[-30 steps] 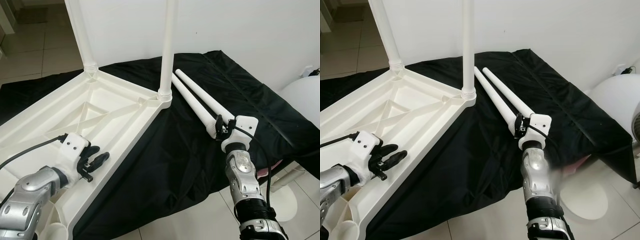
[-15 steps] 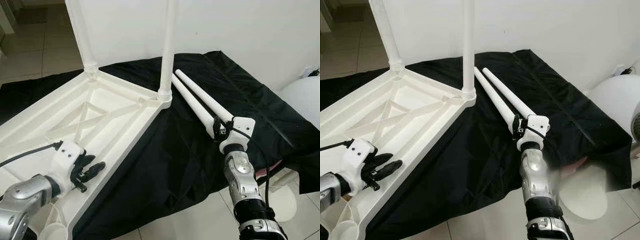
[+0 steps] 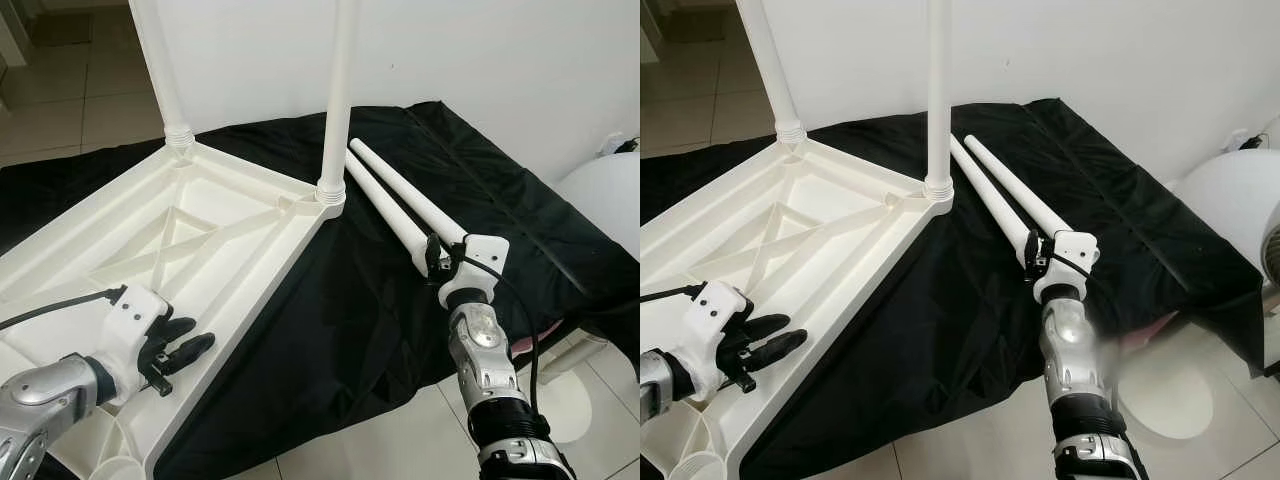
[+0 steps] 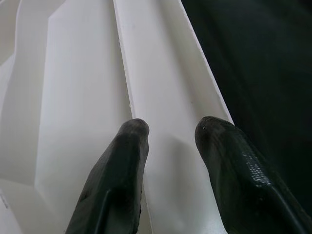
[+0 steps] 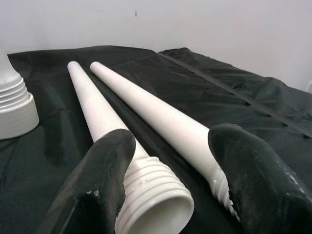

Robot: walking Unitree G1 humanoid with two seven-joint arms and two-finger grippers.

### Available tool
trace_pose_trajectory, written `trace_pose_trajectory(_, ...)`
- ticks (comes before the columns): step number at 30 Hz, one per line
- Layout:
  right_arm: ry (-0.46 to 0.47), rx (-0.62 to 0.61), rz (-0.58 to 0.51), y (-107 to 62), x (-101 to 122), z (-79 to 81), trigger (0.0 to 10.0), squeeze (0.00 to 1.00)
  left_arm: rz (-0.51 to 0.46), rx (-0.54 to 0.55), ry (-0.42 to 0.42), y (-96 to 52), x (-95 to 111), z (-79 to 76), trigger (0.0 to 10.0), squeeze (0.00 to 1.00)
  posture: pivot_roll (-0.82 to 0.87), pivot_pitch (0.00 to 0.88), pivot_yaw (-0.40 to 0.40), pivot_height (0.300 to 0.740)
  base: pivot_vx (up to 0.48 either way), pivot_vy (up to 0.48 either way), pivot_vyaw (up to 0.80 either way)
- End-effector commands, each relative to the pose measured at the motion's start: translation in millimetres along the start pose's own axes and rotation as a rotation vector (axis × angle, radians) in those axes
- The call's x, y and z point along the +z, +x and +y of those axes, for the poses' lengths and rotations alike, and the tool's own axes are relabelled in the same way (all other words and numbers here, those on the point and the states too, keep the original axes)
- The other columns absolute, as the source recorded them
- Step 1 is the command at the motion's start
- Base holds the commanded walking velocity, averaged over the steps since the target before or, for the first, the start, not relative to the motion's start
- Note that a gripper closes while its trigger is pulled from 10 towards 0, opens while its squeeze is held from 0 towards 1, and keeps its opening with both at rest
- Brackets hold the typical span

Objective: Building children table

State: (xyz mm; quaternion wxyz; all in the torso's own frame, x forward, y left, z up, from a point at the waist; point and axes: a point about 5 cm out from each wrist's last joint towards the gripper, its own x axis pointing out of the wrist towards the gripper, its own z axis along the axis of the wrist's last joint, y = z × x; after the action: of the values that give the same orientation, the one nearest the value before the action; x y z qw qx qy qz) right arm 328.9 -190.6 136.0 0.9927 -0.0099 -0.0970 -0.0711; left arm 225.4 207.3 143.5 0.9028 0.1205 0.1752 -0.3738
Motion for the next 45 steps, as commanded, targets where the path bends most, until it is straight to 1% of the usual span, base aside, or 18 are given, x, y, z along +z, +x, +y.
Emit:
trace_pose_trajectory(1,-0.003,0.0,-0.009,1.7,1,-0.9,10.0,0.0,0.08,-0.143,-0.026,3.4,-15,-10.3,10.0,0.0,0.0,0.061,-0.023,0.74,0.0,0.0,0.0)
trace_pose_trajectory(2,-0.003,0.0,-0.009,1.7,1,-0.9,10.0,0.0,0.08,-0.143,-0.026,3.4,-15,-10.3,10.0,0.0,0.0,0.061,-0.023,0.74,0.0,0.0,0.0)
trace_pose_trajectory(4,-0.005,0.001,-0.011,2.2,2,-0.7,10.0,0.0,0.09,-0.054,-0.025,9.2,-18,-1.9,10.0,0.0,0.0,0.059,-0.024,0.74,0.0,0.0,0.0)
trace_pose_trajectory(6,-0.005,0.002,-0.011,2.3,2,-0.6,10.0,0.0,0.091,-0.03,-0.024,10.6,-18,0.3,10.0,0.0,0.0,0.059,-0.024,0.74,0.0,0.0,0.0)
trace_pose_trajectory(7,-0.004,0.004,-0.012,2.4,2,0.2,10.0,0.0,0.041,0.038,-0.017,13.3,-12,9.4,10.0,0.0,0.0,0.06,-0.025,0.74,0.0,0.0,0.0)
trace_pose_trajectory(8,-0.003,0.006,-0.011,2.6,2,0.8,10.0,0.0,0.02,0.07,-0.026,13.9,-8,14.2,10.0,0.0,0.0,0.056,-0.027,0.74,0.0,0.0,0.0)
trace_pose_trajectory(10,-0.002,0.006,-0.011,2.7,2,1.1,10.0,0.0,0.008,0.089,-0.034,14.3,-7,17.3,10.0,0.0,0.0,0.056,-0.027,0.74,0.0,0.0,0.0)
trace_pose_trajectory(12,-0.001,0.009,-0.011,2.8,2,2.1,10.0,0.0,-0.004,0.143,-0.042,14.0,-5,26.0,10.0,0.0,0.0,0.056,-0.027,0.74,0.0,0.0,0.0)
trace_pose_trajectory(13,-0.001,0.009,-0.011,2.8,2,2.1,10.0,0.0,-0.004,0.143,-0.042,14.0,-5,26.0,10.0,0.0,0.0,0.056,-0.027,0.74,0.0,0.0,0.0)
trace_pose_trajectory(14,0.0,0.012,-0.012,2.9,2,3.1,10.0,0.0,-0.021,0.177,-0.05,13.5,-2,31.7,10.0,0.0,0.0,0.051,-0.027,0.74,0.0,0.0,0.0)
trace_pose_trajectory(16,0.001,0.014,-0.012,3.1,2,3.7,10.0,0.0,-0.032,0.2,-0.05,13.3,-1,35.6,10.0,0.0,0.0,0.048,-0.027,0.74,0.0,0.0,0.0)
trace_pose_trajectory(23,-0.001,0.021,-0.011,3.7,1,4.4,10.0,0.0,-0.028,0.219,-0.028,14.6,0,39.8,10.0,0.0,0.0,0.042,-0.029,0.74,0.0,0.0,0.0)
trace_pose_trajectory(28,-0.005,0.024,-0.009,3.1,0,3.6,10.0,0.0,0.041,0.143,0.001,17.3,-9,31.3,10.0,0.0,0.0,0.039,-0.028,0.74,0.0,0.0,0.0)
trace_pose_trajectory(32,-0.007,0.023,-0.009,3.0,0,3.2,10.0,0.0,0.037,0.102,0.005,17.9,-8,26.2,10.0,0.0,0.0,0.034,-0.028,0.74,0.0,0.0,0.0)
trace_pose_trajectory(36,-0.008,0.025,-0.009,2.9,-1,3.4,10.0,0.0,0.029,0.092,-0.001,16.7,-7,26.3,10.0,0.0,0.0,0.034,-0.027,0.74,0.0,0.0,0.0)
trace_pose_trajectory(40,-0.009,0.028,-0.008,2.7,-1,3.7,10.0,0.0,0.056,0.094,0.01,15.0,-8,29.1,10.0,0.0,0.0,0.032,-0.026,0.74,0.0,0.0,0.0)
trace_pose_trajectory(44,-0.01,0.029,-0.008,2.7,-1,3.7,10.0,0.0,0.081,0.111,0.016,20.3,-11,29.3,10.0,0.0,0.0,0.028,-0.024,0.74,0.0,0.0,0.0)
trace_pose_trajectory(45,-0.011,0.027,-0.009,2.6,-1,3.7,10.0,0.0,0.12,0.16,-0.002,28.5,-17,31.5,7.4,0.0,-0.01,0.026,-0.022,0.74,0.0,0.0,0.0)
